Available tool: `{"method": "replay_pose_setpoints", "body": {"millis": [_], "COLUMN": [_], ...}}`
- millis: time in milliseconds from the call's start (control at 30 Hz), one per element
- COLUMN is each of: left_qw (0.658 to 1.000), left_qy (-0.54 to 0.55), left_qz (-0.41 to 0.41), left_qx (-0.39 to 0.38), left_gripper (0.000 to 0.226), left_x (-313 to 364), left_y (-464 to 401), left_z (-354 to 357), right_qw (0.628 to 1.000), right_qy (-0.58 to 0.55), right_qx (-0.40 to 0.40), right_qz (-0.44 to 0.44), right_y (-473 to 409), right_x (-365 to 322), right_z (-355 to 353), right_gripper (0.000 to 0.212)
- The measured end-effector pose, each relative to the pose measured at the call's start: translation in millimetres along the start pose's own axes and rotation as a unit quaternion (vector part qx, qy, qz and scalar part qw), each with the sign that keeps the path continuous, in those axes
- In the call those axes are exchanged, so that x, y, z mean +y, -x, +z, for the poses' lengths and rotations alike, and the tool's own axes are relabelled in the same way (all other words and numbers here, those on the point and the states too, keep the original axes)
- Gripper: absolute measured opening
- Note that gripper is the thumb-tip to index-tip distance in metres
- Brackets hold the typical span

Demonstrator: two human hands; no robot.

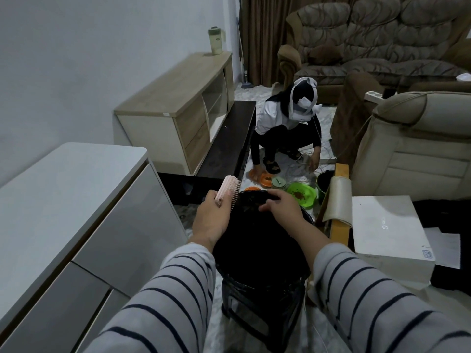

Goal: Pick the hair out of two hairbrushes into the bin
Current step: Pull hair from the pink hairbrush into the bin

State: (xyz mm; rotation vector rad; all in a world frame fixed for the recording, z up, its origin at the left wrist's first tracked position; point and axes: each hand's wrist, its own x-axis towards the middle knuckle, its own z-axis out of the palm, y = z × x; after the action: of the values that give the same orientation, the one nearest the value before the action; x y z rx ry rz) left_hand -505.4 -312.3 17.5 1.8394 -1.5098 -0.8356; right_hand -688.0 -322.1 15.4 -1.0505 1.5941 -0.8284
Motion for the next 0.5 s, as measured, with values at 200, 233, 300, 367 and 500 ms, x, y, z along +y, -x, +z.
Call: {"method": "replay_pose_setpoints", "body": {"millis": [200,233,300,367,500], "left_qw": [1.0,1.0,1.0,1.0,0.999], "left_qy": [-0.005,-0.005,-0.01,-0.018,-0.037], "left_qz": [0.005,0.006,0.009,0.014,0.034], "left_qx": [0.001,0.0,-0.007,-0.017,-0.02], "left_gripper": [0.04,0.04,0.041,0.042,0.038], "left_x": [-1,-1,0,1,3], "left_y": [1,1,1,2,5], "left_z": [-1,-1,-1,0,1], "right_qw": [0.95,0.954,0.984,0.997,0.984], "right_qy": [0.294,0.279,0.144,-0.05,-0.137], "right_qx": [0.061,0.049,0.017,-0.022,-0.106], "right_qz": [-0.083,-0.096,-0.103,-0.054,0.044], "right_y": [6,5,2,1,5], "right_x": [-3,-5,-10,-18,-24], "right_z": [8,10,18,26,34], "right_gripper": [0.022,0.024,0.029,0.033,0.04]}}
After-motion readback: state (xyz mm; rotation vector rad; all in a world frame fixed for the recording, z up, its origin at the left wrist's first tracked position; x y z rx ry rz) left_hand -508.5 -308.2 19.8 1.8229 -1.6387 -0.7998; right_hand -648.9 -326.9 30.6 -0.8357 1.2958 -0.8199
